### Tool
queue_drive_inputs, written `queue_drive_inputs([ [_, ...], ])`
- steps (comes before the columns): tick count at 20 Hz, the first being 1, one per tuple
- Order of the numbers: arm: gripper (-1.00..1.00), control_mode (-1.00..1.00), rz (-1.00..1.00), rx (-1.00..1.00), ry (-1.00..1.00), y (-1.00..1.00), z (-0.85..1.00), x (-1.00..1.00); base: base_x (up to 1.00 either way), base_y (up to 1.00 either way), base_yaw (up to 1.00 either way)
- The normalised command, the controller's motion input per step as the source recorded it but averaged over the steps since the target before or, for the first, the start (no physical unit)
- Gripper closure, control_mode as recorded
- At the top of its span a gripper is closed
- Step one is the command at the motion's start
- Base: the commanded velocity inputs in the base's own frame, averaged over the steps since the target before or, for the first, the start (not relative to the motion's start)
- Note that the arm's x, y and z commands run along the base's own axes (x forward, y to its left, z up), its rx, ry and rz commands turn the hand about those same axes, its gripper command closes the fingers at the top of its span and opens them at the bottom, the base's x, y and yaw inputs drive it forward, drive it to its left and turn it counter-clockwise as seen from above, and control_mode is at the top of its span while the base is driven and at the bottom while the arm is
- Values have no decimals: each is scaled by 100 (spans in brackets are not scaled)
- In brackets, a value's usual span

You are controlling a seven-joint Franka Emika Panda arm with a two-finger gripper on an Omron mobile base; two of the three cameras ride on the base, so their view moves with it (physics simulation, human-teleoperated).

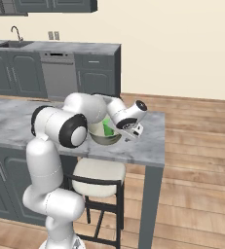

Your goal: Place the cup inside the bowl on the dining table and move the bowl to any counter.

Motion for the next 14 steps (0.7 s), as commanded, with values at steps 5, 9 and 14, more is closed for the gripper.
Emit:
queue_drive_inputs([
  [5, -100, -100, 0, 0, 0, 2, 0, 0, 0, 0, 0],
  [9, 100, -100, 0, 0, 0, 3, 0, 0, 0, 0, 0],
  [14, 100, -100, 0, 0, 0, 0, 0, 0, 0, 0, 0],
])
